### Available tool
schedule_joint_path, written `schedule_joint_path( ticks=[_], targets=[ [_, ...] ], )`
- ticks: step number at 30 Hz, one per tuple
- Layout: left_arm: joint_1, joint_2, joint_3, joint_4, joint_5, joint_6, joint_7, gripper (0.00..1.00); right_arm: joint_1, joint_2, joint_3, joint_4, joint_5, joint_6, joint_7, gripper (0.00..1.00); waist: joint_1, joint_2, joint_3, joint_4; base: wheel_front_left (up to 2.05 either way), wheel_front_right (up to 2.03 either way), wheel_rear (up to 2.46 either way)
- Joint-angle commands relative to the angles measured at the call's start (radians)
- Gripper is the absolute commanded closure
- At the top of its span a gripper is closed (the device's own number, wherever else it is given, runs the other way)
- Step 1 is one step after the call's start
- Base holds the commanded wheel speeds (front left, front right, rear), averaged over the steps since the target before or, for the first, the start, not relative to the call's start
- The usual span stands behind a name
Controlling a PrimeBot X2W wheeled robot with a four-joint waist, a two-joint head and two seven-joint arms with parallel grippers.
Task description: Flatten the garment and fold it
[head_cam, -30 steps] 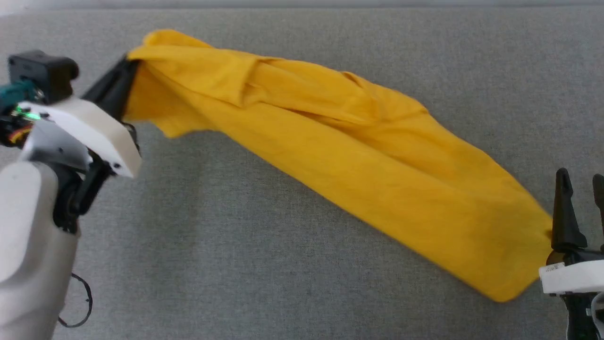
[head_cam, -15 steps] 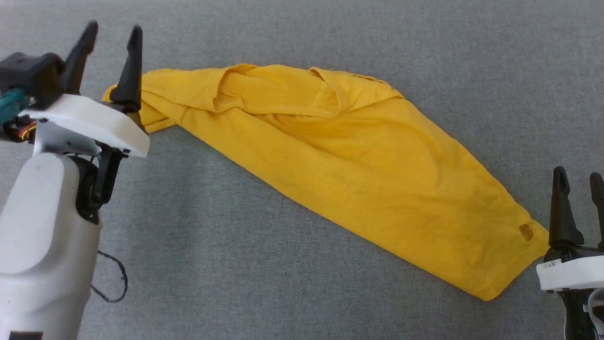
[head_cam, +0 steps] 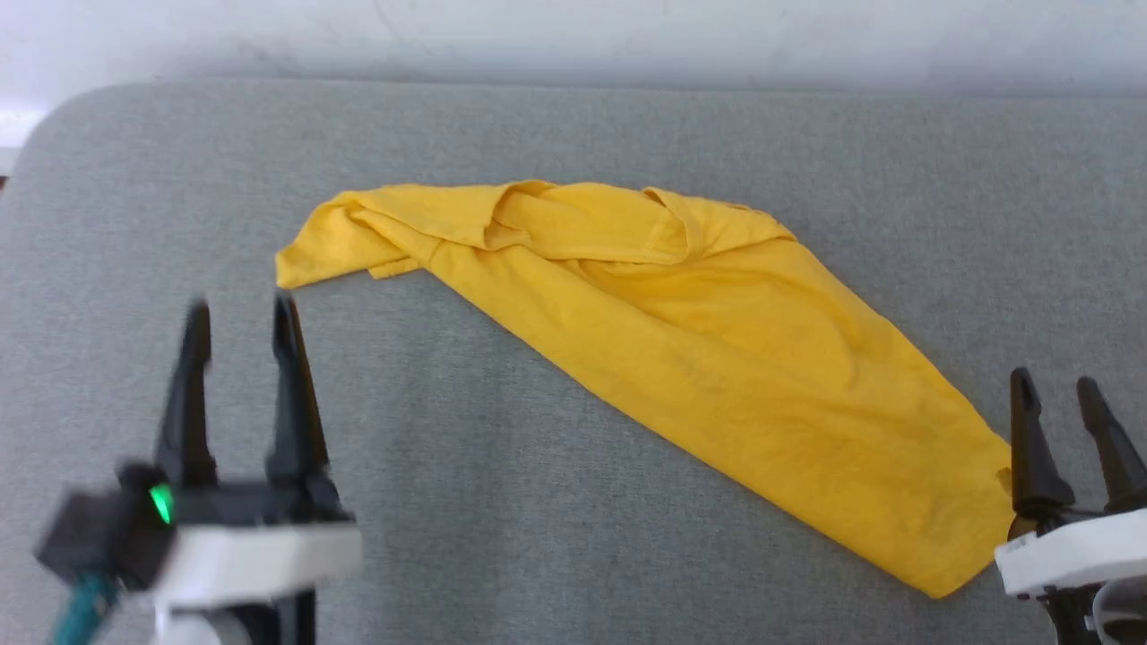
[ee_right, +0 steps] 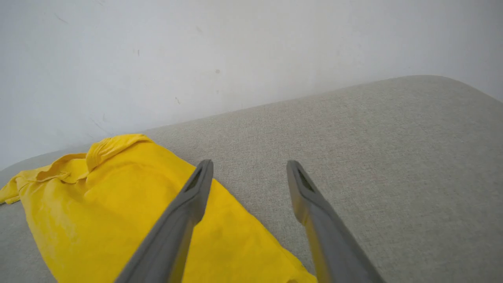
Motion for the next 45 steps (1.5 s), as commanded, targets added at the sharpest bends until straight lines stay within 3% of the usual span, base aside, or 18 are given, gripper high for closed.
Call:
schedule_joint_path(
  ticks=[1, 6, 14, 18, 24, 31, 32, 33, 34, 38, 45],
  targets=[
    [0.051, -0.023, 0.007, -0.022, 0.023, 0.01, -0.004, 0.0, 0.014, 0.002, 0.004, -0.003, -0.004, -0.001, 0.007, 0.0, 0.0003, 0.0001, -0.033, 0.026, 0.0, 0.0, 0.0],
    [0.177, -0.121, 0.014, -0.056, 0.047, -0.012, -0.004, 0.0, 0.043, 0.002, -0.004, -0.014, -0.038, -0.001, 0.065, 0.0, 0.0003, 0.0001, -0.053, 0.059, 0.0, 0.0, 0.0],
    [0.168, -0.157, 0.04, -0.044, 0.106, -0.083, -0.005, 0.0, 0.007, -0.002, 0.103, -0.093, -0.21, -0.001, 0.345, 0.0, 0.0003, 0.0001, -0.043, 0.084, 0.0, 0.0, 0.0],
    [0.158, -0.168, 0.049, -0.037, 0.123, -0.107, -0.005, 0.0, -0.014, -0.057, 0.179, -0.096, -0.241, -0.001, 0.473, 0.0, 0.0003, 0.0001, -0.03, 0.09, 0.0, 0.0, 0.0],
    [0.155, -0.185, 0.056, -0.028, 0.135, -0.13, -0.005, 0.0, 0.001, -0.123, 0.318, -0.064, -0.193, -0.001, 0.685, 0.0, 0.0003, 0.0001, -0.016, 0.101, 0.0, 0.0, 0.0],
    [0.144, -0.196, 0.065, -0.019, 0.141, -0.142, -0.005, 0.0, -0.041, -0.212, 0.465, 0.022, -0.186, -0.001, 0.741, 0.0, 0.0003, 0.0001, -0.011, 0.104, 0.0, 0.0, 0.0],
    [0.142, -0.197, 0.067, -0.018, 0.142, -0.143, -0.005, 0.0, -0.051, -0.222, 0.481, 0.034, -0.187, -0.001, 0.742, 0.32, 0.0003, 0.0001, -0.012, 0.104, 0.0, 0.0, 0.0],
    [0.14, -0.198, 0.068, -0.017, 0.144, -0.145, -0.005, 0.0, -0.062, -0.229, 0.492, 0.042, -0.187, -0.001, 0.739, 0.72, 0.0003, 0.0001, -0.013, 0.104, 0.0, 0.0, 0.0],
    [0.139, -0.199, 0.069, -0.016, 0.145, -0.146, -0.005, 0.0, -0.071, -0.23, 0.499, 0.046, -0.182, -0.001, 0.736, 1.0, 0.0003, 0.0001, -0.015, 0.104, 0.0, 0.0, 0.0],
    [0.139, -0.201, 0.07, -0.01, 0.149, -0.152, -0.005, 0.0, -0.105, -0.213, 0.514, 0.015, -0.123, -0.001, 0.717, 1.0, 0.0003, 0.0001, -0.027, 0.102, 0.0, 0.0, 0.0],
    [0.143, -0.204, 0.069, 0.0, 0.145, -0.158, -0.005, 0.0, -0.092, -0.143, 0.652, -0.138, 0.166, -0.001, 0.795, 1.0, 0.0003, 0.0001, -0.054, 0.103, 0.0, 0.0, 0.0]
  ],
)
